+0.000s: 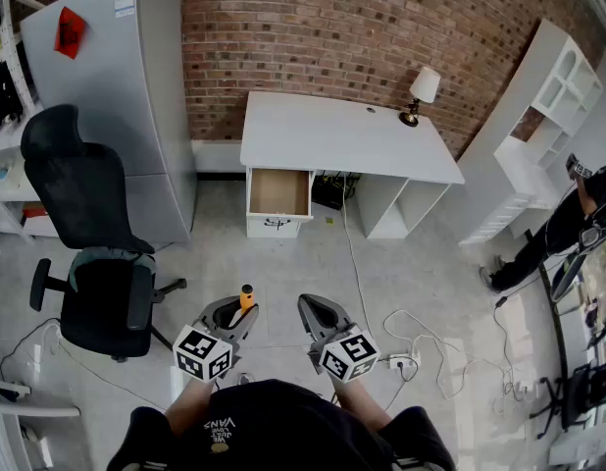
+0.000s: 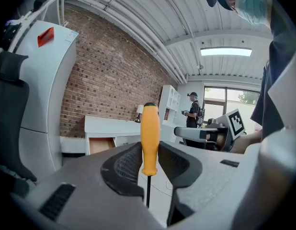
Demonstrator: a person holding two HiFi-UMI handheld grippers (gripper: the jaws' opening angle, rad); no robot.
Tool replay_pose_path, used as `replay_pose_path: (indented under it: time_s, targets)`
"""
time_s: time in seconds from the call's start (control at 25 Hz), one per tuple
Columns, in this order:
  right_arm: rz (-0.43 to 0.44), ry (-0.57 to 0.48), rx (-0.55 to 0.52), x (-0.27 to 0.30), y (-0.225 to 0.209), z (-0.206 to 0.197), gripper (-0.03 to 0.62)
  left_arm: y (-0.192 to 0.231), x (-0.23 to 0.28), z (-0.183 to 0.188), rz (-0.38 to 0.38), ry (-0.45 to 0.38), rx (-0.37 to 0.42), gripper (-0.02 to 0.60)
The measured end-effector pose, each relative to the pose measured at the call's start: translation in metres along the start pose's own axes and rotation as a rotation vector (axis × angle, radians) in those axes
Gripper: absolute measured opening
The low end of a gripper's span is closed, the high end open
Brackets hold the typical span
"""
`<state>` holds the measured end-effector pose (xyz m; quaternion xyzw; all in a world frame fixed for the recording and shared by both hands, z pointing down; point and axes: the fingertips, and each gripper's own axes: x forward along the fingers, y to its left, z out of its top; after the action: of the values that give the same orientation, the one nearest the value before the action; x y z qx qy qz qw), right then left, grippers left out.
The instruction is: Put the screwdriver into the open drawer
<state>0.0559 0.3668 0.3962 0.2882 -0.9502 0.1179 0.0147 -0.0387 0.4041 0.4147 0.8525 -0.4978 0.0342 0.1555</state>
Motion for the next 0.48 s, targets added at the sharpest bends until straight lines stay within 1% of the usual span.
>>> replay_pose_path:
  time_s: [0.32,0.48]
  targets:
    - [-0.027,-0.018,-0.020,0.024,0.007,0.002,-0.005,0.027,-0.004,0.002,-0.027,0.011,0.000,0.106]
    - [-0.040,-0.041,-0.007,0.039,0.011,0.006,-0.005,0.041,-0.005,0.004,-0.052,0.024,0.004,0.106]
